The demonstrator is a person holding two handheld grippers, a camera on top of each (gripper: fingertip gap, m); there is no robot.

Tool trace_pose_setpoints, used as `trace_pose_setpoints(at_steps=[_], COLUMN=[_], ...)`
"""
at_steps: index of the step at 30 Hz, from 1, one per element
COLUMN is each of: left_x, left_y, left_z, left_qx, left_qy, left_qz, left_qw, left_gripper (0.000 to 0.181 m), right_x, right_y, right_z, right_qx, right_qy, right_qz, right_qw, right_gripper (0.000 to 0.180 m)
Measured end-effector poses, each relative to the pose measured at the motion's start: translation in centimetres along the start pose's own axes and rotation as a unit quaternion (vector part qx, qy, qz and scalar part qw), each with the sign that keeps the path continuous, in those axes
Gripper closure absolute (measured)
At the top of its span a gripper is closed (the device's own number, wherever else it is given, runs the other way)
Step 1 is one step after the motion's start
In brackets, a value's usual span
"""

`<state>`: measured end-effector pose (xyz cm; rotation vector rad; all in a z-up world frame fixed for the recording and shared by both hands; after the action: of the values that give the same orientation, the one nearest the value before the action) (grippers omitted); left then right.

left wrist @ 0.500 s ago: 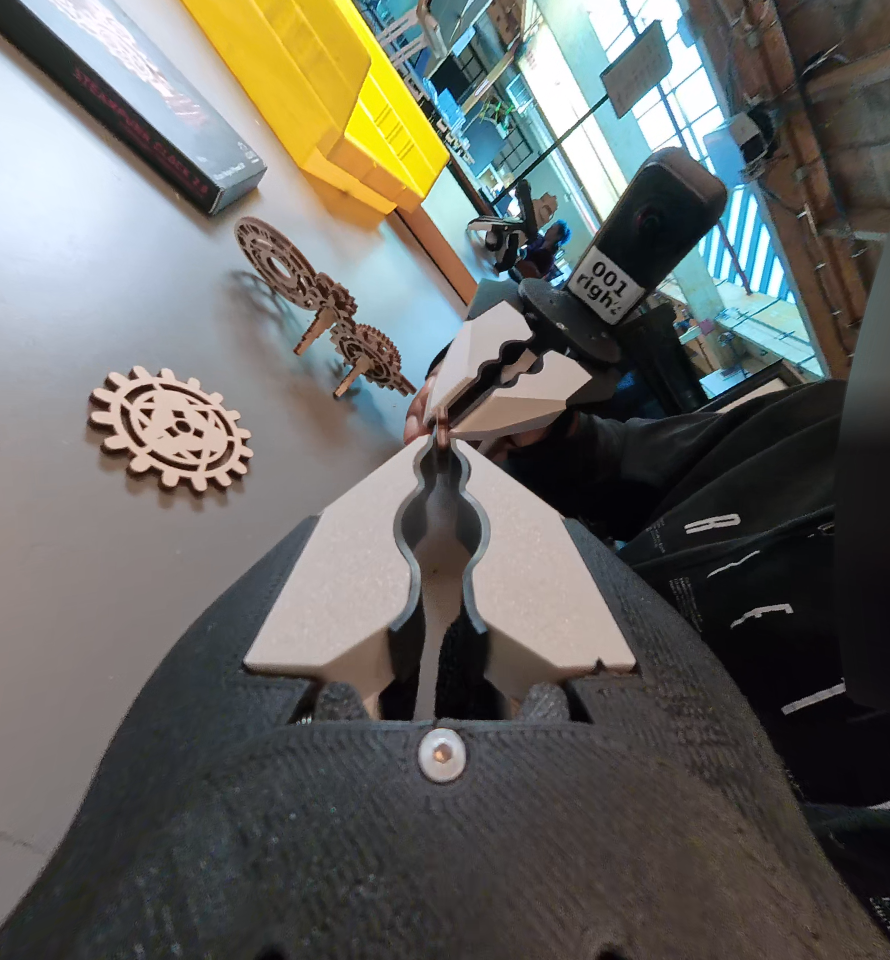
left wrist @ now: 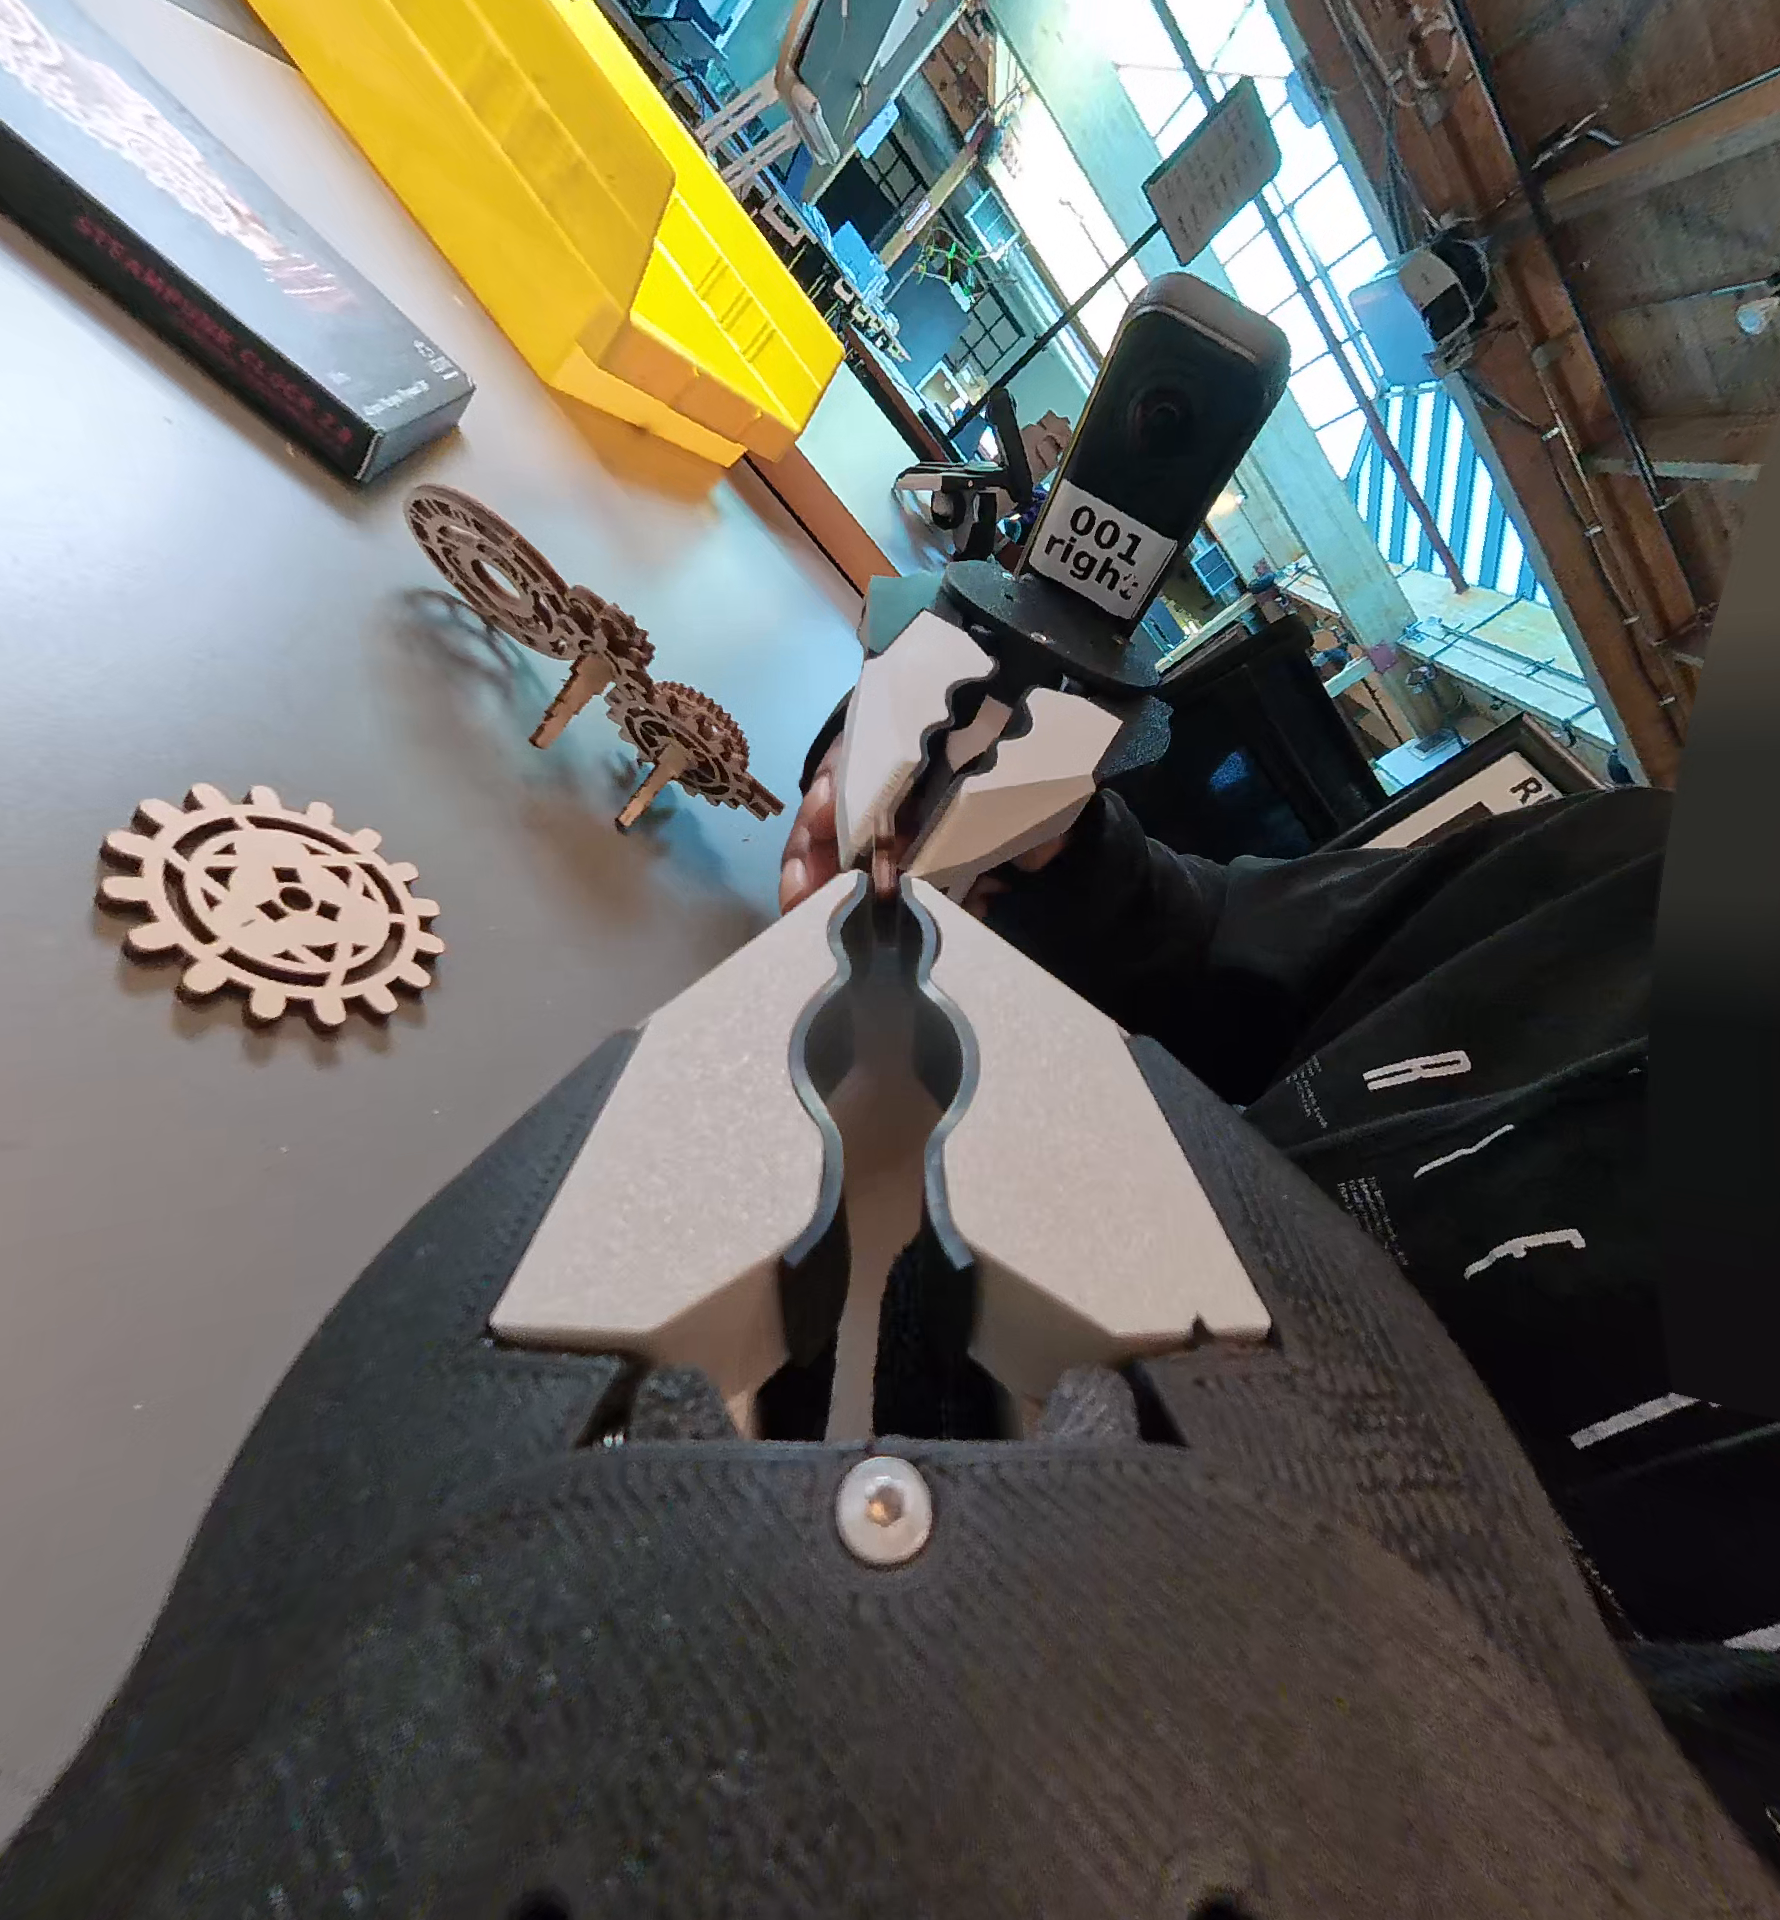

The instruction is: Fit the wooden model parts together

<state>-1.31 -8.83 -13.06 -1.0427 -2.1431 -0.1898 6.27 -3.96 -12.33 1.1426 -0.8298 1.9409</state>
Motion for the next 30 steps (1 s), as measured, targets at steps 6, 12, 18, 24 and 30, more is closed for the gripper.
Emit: trace_pose_setpoints(at_steps=[6,12,18,24,30], left_x=[0.03,0.04,0.06,0.09,0.18], left_y=[0.0,0.0,-0.03,0.02,0.0], left_z=[-0.09,0.07,0.26,0.29,0.09], left_qx=[0.001,-0.003,0.001,0.016,0.026], left_qy=[0.003,-0.007,-0.008,0.004,0.018], left_qz=[-0.001,-0.001,-0.002,-0.003,-0.007], left_qw=[1.0,1.0,1.0,1.0,0.999], left_gripper=[0.18,0.18,0.18,0.18,0.18], right_x=[0.06,-0.05,-0.13,-0.21,-0.12], right_y=[-0.05,-0.01,0.09,0.12,0.08], right_z=[-0.05,-0.34,-0.65,-0.85,-0.83], right_qx=[0.011,0.033,0.043,0.045,0.05], right_qy=[0.023,0.062,0.085,0.105,0.12], right_qz=[-0.009,-0.023,-0.031,-0.039,-0.052], right_qw=[1.0,0.997,0.995,0.993,0.99], right_gripper=[0.177,0.178,0.178,0.178,0.178])
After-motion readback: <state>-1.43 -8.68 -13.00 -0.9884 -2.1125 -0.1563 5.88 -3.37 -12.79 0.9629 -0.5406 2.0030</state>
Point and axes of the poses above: each gripper's, where its closed fingertips meet, y out along the fingers, x out of its top, z = x × y across the jaws, the point moved 5 cm from there along -y, back along the fingers, and after that the axes turned 9 degrees about x, right-handed, at the moved point
